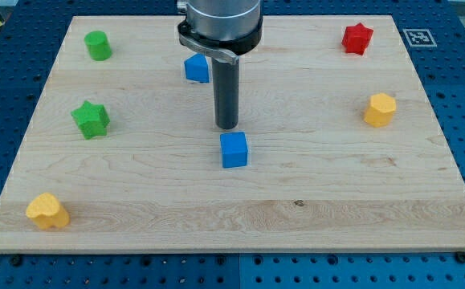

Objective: Slide the blue cube to the bottom center

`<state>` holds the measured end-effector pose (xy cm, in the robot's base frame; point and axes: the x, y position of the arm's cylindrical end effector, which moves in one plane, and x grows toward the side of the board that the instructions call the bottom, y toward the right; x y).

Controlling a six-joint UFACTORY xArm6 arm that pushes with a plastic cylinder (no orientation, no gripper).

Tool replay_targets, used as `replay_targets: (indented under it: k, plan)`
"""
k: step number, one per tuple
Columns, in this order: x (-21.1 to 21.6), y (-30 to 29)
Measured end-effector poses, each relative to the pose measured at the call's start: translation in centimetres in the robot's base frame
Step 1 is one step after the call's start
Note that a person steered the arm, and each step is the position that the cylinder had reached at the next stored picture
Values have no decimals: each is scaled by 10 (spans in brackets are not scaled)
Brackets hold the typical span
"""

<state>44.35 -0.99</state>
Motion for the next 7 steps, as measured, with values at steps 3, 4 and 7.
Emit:
replay_targets:
  k: [3, 4, 7]
  plan:
    - [25, 10]
    - [40, 10]
    - [82, 10]
